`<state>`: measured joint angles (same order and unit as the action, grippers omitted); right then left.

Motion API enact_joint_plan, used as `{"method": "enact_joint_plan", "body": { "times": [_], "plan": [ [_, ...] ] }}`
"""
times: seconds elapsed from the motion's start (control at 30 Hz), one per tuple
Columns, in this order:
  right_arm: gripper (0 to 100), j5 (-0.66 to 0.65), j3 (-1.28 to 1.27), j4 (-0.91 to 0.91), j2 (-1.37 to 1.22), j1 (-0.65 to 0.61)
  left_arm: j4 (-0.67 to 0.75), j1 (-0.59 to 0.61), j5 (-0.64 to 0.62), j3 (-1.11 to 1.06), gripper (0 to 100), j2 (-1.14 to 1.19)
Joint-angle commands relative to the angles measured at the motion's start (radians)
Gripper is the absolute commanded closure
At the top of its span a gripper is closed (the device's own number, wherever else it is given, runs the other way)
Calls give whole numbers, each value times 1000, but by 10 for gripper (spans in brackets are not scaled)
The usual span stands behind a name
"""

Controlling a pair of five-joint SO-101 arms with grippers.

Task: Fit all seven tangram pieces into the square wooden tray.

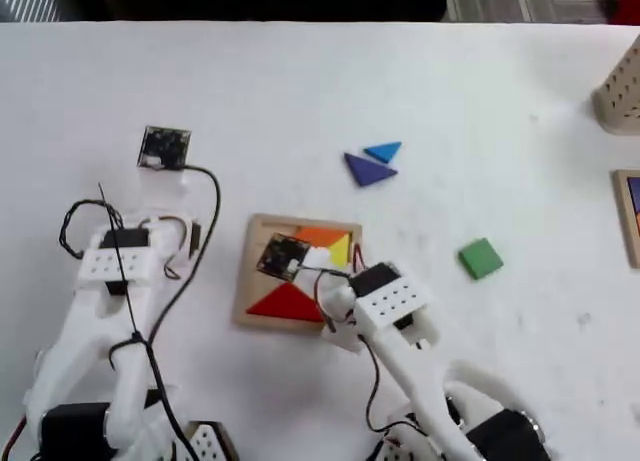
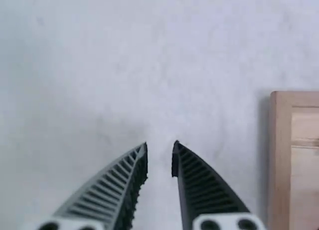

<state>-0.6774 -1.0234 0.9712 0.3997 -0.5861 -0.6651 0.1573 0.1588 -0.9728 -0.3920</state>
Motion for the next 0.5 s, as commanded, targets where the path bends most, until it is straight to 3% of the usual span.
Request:
{"method": "enact_joint_plan", "body": {
  "times": [0.0, 0.2, 0.47],
  "plan": [
    [768, -21, 34, 7, -25, -2, 14, -10, 8, 38, 895, -7],
    [985, 28, 35, 2, -24, -2, 14, -8, 8, 38, 895, -7],
    [981, 57, 55, 8, -22, 2, 14, -10, 8, 38, 895, -7]
  ]
}}
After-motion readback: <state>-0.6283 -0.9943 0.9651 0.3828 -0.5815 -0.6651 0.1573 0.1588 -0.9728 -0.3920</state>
